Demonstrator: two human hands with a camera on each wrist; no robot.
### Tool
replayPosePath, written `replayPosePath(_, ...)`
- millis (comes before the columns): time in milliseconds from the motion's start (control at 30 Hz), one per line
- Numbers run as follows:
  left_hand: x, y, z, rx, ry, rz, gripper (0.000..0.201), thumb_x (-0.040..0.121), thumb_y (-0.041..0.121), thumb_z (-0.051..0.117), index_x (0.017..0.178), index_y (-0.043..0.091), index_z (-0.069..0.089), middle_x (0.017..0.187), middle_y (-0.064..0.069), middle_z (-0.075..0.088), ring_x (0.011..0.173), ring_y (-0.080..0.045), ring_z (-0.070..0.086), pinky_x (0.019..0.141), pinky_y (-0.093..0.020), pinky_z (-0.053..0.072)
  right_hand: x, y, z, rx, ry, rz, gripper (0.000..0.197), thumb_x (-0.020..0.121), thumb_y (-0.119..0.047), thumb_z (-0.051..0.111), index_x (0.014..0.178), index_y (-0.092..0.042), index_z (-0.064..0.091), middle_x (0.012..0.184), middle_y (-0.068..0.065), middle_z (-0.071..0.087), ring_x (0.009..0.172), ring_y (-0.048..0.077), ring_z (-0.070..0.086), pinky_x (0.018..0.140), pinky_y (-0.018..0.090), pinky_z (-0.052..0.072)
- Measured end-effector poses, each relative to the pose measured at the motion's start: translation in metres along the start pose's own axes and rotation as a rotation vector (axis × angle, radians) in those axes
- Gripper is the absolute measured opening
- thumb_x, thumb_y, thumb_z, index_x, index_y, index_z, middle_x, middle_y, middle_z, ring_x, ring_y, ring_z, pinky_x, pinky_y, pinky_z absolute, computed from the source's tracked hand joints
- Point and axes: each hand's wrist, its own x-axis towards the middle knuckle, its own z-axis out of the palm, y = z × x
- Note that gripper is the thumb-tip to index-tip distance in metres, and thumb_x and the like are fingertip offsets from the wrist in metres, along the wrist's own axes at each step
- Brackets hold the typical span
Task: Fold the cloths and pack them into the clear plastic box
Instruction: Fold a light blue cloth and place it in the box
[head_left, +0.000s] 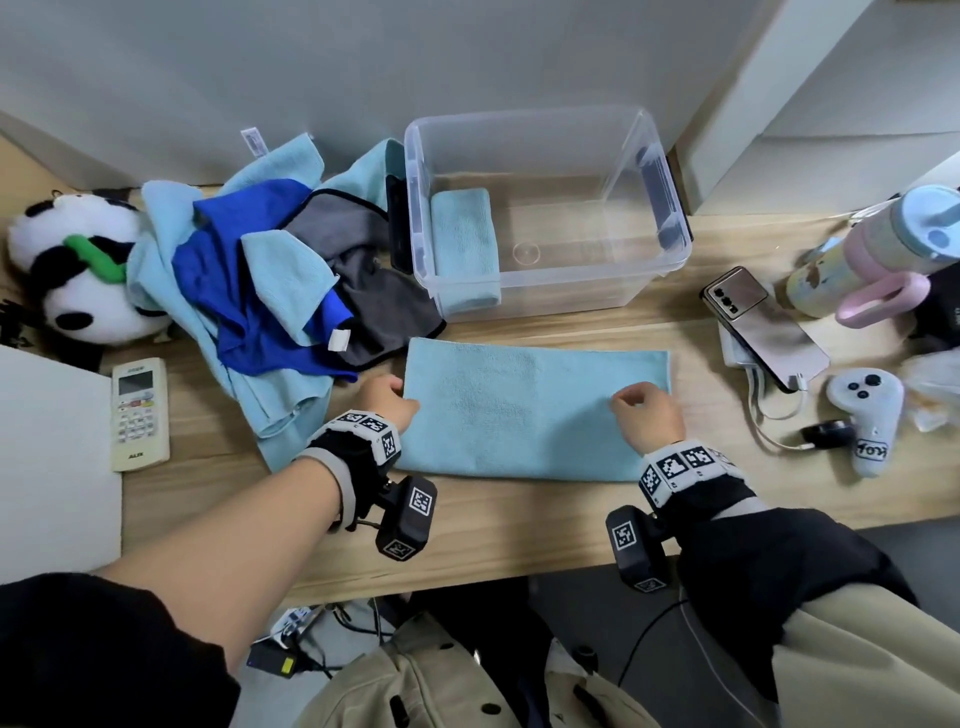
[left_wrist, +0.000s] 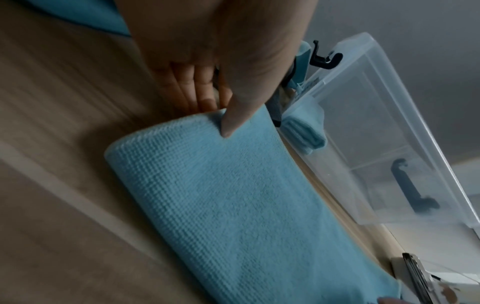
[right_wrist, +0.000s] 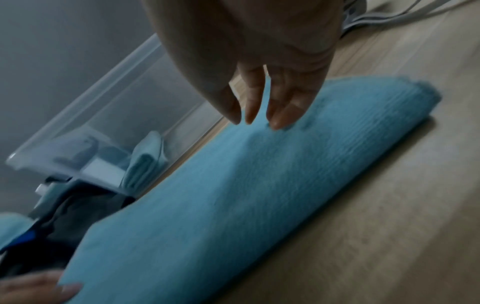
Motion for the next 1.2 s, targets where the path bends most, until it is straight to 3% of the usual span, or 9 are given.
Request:
replayPosePath(100,-0.007,-0.007,0.004,-0.032,-0.08,-0.008,0.012,0.077,0.005,0.061,0.086,0.011,0.056,0.087,-0.007,0.06,0.079,-0.019,0.053,0.069,-0.024,0.038,-0.016,0.0,0.01,-0.042,0.015,-0.031,0.024,0.086,-0.016,0.054,0.109,-0.012,0.059,0.123,0.008,0.048,0.085,0.02,0.05,0.078,0.022,0.036)
replayPosePath(267,-0.028,-0.013,0.007,-0.153,-0.269,-0.083,0.025,0.078,-0.006,0.063,0.094,0.008,0.051,0.097,-0.007,0.055,0.08,-0.017,0.055,0.052,-0.019,0.046,-0.035,0.0,0.025,-0.2,-0.013,-0.053,0.052,0.082,-0.024,0.063,0.129,-0.011,0.044,0.14,0.012,0.032,0.128,0.035,0.032,0.105,0.036,0.029)
replayPosePath(333,-0.036,-0.014,0.009,-0.307,-0.339,-0.167,0.033,0.081,-0.005,0.062,0.109,0.008,0.05,0.104,-0.007,0.057,0.09,-0.019,0.057,0.063,-0.026,0.051,-0.041,-0.001,0.03,-0.267,-0.032,-0.058,0.064,0.08,-0.032,0.066,0.136,-0.017,0.037,0.147,0.007,0.026,0.133,0.032,0.024,0.104,0.04,0.031)
replayPosePath(433,-0.04,-0.012,0.01,-0.484,-0.254,-0.22,0.027,0.084,0.002,0.062,0.107,0.011,0.052,0.118,-0.011,0.061,0.094,-0.02,0.057,0.076,-0.033,0.049,-0.045,0.002,0.038,-0.324,-0.03,-0.077,0.072,0.077,-0.037,0.068,0.138,-0.026,0.032,0.151,0.001,0.019,0.135,0.029,0.021,0.103,0.043,0.031)
replayPosePath(567,-0.04,-0.014,0.009,-0.516,-0.084,-0.204,0.048,0.081,-0.001,0.063,0.126,0.007,0.046,0.113,-0.011,0.06,0.095,-0.022,0.057,0.067,-0.031,0.049,-0.04,0.004,0.041,-0.381,-0.03,-0.183,0.069,0.075,-0.039,0.068,0.136,-0.03,0.035,0.149,-0.001,0.021,0.135,0.028,0.021,0.104,0.042,0.029)
replayPosePath(700,-0.048,-0.026,0.013,-0.45,-0.153,-0.233,0.045,0.079,0.003,0.067,0.119,0.012,0.05,0.109,-0.007,0.056,0.099,-0.023,0.058,0.075,-0.034,0.051,-0.031,0.008,0.033,-0.381,-0.104,-0.329,0.071,0.077,-0.036,0.07,0.139,-0.029,0.036,0.152,0.0,0.02,0.138,0.028,0.018,0.11,0.041,0.025)
replayPosePath(900,-0.064,-0.041,0.021,-0.352,-0.296,-0.271,0.019,0.084,0.006,0.063,0.092,0.018,0.051,0.074,0.0,0.06,0.04,-0.001,0.058,0.055,-0.021,0.046,-0.021,0.007,0.024,-0.376,-0.088,-0.38,0.072,0.073,-0.03,0.073,0.137,-0.027,0.04,0.151,0.0,0.025,0.139,0.026,0.02,0.112,0.036,0.023)
replayPosePath(1033,-0.058,-0.042,0.022,-0.338,-0.219,-0.216,0.009,0.084,0.01,0.064,0.088,0.011,0.056,0.092,-0.008,0.06,0.078,-0.016,0.057,0.058,-0.023,0.046,-0.037,0.013,0.029,-0.356,0.087,-0.229,0.073,0.074,-0.033,0.071,0.138,-0.024,0.036,0.153,0.002,0.021,0.14,0.026,0.018,0.109,0.043,0.028)
replayPosePath(1200,-0.054,-0.037,0.014,-0.315,-0.25,-0.134,0.037,0.083,0.005,0.063,0.118,0.01,0.055,0.114,-0.009,0.06,0.08,-0.017,0.06,0.053,-0.022,0.05,-0.057,0.023,0.048,-0.394,0.099,-0.155,0.075,0.077,-0.044,0.066,0.139,-0.02,0.031,0.152,0.005,0.021,0.139,0.031,0.02,0.109,0.045,0.027)
